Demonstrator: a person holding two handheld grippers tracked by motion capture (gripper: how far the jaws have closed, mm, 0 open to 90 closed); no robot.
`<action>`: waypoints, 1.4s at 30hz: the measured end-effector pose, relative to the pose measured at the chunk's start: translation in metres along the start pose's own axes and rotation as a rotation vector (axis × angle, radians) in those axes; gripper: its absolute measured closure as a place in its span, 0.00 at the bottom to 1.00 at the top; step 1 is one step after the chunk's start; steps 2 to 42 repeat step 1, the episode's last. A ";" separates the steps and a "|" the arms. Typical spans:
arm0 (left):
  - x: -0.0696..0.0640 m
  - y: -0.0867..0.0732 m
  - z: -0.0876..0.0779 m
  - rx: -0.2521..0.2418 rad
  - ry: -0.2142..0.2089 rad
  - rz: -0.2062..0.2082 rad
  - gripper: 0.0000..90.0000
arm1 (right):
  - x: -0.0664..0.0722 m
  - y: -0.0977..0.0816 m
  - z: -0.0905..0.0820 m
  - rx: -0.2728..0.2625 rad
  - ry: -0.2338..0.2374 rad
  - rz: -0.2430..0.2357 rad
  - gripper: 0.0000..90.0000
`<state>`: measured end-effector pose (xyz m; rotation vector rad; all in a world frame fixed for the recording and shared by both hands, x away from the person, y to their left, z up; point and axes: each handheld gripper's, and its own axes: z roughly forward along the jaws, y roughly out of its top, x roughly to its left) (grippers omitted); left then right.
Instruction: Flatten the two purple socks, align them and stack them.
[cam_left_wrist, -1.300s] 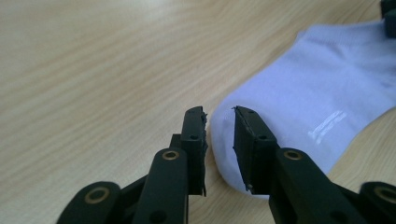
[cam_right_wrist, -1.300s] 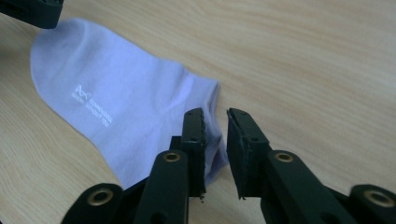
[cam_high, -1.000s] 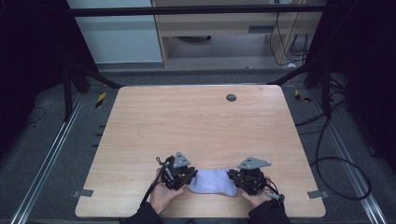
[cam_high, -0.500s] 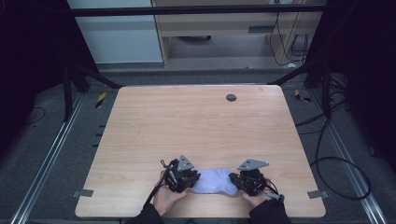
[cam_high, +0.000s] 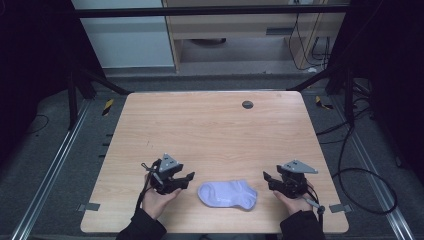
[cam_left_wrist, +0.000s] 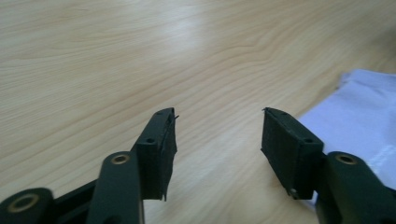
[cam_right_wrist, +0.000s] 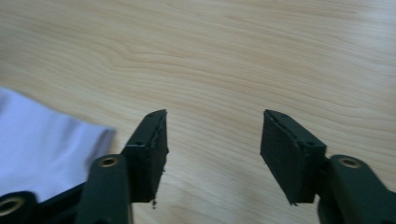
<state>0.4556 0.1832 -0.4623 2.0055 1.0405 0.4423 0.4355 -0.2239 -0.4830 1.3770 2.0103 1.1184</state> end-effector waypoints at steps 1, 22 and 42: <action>0.006 -0.002 -0.002 -0.003 0.007 -0.007 0.45 | -0.004 -0.001 0.000 -0.003 -0.014 0.002 0.41; 0.006 -0.002 -0.002 -0.003 0.007 -0.007 0.45 | -0.004 -0.001 0.000 -0.003 -0.014 0.002 0.41; 0.006 -0.002 -0.002 -0.003 0.007 -0.007 0.45 | -0.004 -0.001 0.000 -0.003 -0.014 0.002 0.41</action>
